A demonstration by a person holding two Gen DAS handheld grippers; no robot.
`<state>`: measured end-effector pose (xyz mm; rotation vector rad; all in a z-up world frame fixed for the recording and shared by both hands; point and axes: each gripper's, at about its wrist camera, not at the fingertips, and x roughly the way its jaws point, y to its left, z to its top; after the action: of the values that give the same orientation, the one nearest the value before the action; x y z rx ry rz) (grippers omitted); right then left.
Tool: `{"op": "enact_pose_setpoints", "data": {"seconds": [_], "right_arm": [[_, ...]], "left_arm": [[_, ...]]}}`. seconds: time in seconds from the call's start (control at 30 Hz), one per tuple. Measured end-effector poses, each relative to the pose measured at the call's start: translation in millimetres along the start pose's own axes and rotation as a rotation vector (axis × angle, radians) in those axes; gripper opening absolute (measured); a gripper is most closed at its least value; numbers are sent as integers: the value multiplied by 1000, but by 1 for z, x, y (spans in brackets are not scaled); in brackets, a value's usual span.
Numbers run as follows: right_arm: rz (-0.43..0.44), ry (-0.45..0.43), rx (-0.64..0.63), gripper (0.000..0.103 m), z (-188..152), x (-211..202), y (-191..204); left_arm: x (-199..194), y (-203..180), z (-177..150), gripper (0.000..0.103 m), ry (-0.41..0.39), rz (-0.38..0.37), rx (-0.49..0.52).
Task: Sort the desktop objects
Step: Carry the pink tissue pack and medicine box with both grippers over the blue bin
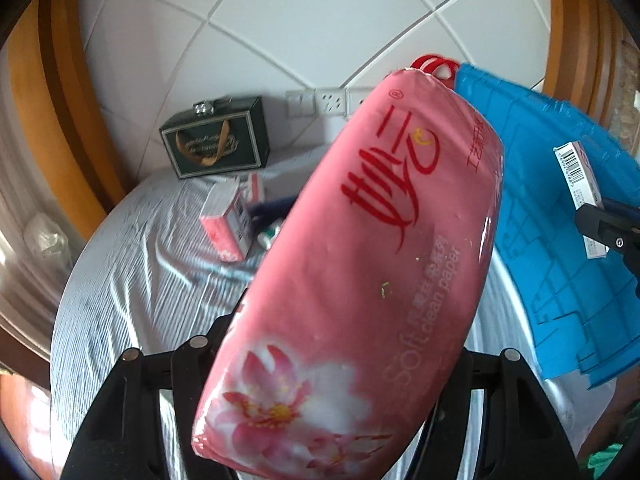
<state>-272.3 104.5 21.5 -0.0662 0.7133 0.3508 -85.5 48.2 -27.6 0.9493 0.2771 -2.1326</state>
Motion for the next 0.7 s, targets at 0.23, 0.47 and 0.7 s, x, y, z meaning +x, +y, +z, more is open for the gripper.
{"op": "enact_pose_setpoints", "data": {"seconds": [0.23, 0.47, 0.7], "right_arm": [[-38, -94, 17, 26, 7, -38, -18], [-97, -173, 54, 26, 8, -74, -53], [-177, -252, 109, 26, -2, -122, -97]], "left_arm": [[-29, -32, 15, 63, -86, -29, 43], [-57, -72, 33, 63, -170, -98, 74], [-102, -127, 43, 63, -274, -176, 131]]}}
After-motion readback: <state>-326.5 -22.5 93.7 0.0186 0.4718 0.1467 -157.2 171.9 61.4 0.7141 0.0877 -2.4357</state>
